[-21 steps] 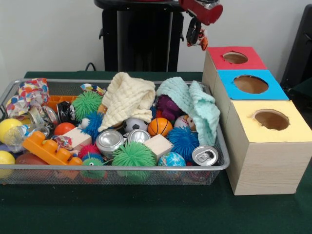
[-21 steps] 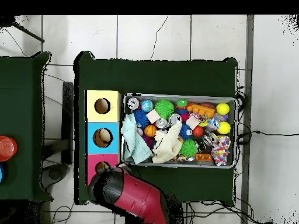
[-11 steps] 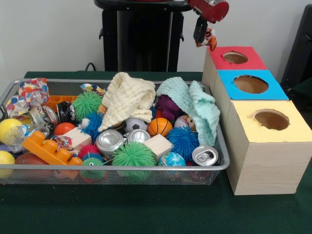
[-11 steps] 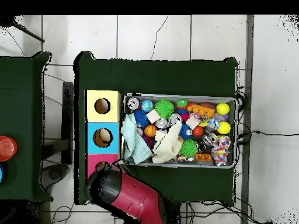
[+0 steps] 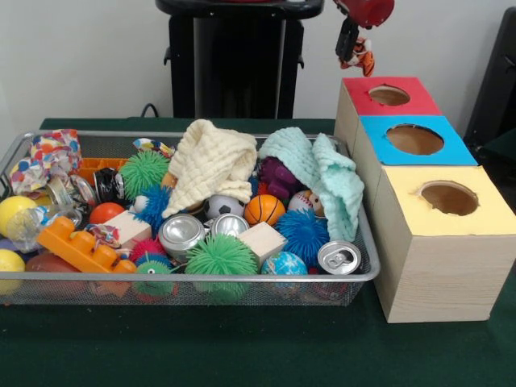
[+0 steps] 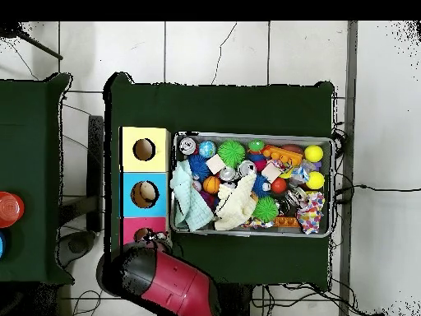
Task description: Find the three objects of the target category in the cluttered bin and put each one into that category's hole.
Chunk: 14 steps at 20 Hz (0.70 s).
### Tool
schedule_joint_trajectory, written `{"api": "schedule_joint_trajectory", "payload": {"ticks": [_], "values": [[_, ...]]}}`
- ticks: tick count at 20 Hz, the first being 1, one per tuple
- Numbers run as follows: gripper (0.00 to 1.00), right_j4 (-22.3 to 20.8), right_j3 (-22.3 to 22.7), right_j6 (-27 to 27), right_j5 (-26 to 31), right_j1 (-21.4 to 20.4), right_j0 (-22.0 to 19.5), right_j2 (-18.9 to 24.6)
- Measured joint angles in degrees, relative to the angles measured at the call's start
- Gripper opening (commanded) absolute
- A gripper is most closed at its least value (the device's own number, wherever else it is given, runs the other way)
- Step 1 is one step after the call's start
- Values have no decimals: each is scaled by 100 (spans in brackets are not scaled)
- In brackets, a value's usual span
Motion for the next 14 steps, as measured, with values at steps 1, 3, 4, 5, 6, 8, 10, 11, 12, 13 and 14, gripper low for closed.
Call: {"api": "schedule_joint_trajectory", "payload": {"ticks": [1, 3, 4, 5, 6, 8, 10, 11, 12, 13, 14], "values": [[0, 0, 0, 28, 37, -7, 3, -6], [0, 0, 0, 76, 112, -21, 3, -18], [0, 0, 0, 109, 180, -34, 3, -31], [0, 0, 0, 160, 285, -58, 6, -60], [0, 0, 0, 182, 322, -68, 9, -77], [0, 5, 3, 227, 368, -90, 18, -109], [0, 8, 7, 259, 373, -106, 19, -125], [0, 8, 8, 273, 373, -114, 19, -131], [0, 8, 12, 279, 373, -119, 23, -134], [0, 8, 13, 279, 373, -119, 27, -133], [0, 12, 16, 279, 373, -112, 40, -134]]}}
